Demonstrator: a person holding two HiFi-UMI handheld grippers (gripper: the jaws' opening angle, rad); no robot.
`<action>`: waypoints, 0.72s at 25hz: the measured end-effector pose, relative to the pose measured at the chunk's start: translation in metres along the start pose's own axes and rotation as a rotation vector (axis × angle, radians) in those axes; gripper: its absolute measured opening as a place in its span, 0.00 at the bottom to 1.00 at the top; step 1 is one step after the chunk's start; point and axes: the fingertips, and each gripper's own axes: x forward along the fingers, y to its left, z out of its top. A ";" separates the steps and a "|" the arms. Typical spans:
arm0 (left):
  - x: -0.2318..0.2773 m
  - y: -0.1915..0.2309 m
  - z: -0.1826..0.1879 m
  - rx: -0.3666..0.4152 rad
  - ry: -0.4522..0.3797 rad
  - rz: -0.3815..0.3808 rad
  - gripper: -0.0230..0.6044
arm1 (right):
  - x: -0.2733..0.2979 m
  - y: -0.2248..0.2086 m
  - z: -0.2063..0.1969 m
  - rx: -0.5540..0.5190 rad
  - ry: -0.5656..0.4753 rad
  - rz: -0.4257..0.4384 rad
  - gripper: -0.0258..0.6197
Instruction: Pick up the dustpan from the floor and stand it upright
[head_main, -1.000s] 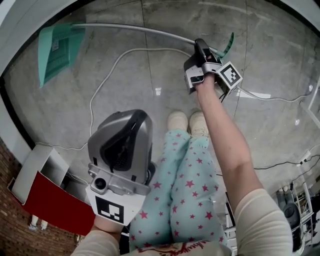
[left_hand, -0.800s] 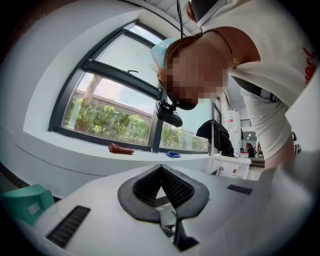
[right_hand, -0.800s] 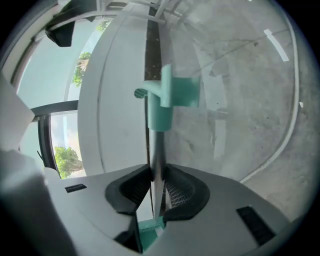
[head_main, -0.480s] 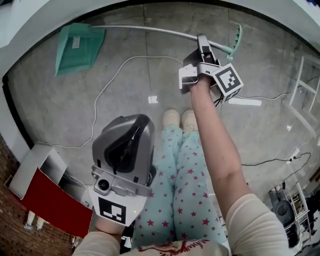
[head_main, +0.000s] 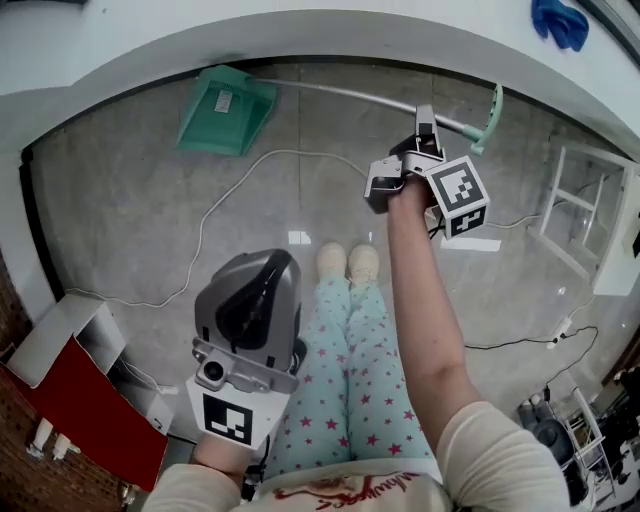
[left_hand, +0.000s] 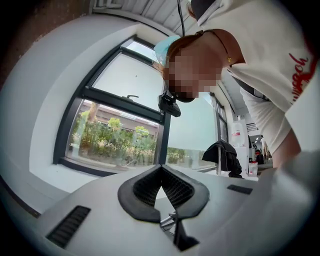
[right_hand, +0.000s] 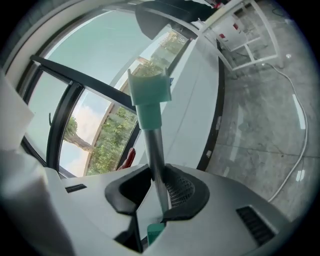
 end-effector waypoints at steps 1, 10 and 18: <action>-0.002 0.001 0.009 0.001 -0.008 0.003 0.07 | -0.004 0.011 0.004 -0.023 -0.005 -0.004 0.19; -0.010 -0.003 0.061 0.012 -0.037 0.015 0.07 | -0.025 0.094 0.051 -0.335 -0.045 -0.009 0.19; -0.007 -0.002 0.091 0.024 -0.054 0.037 0.07 | -0.026 0.153 0.068 -0.621 -0.053 0.011 0.19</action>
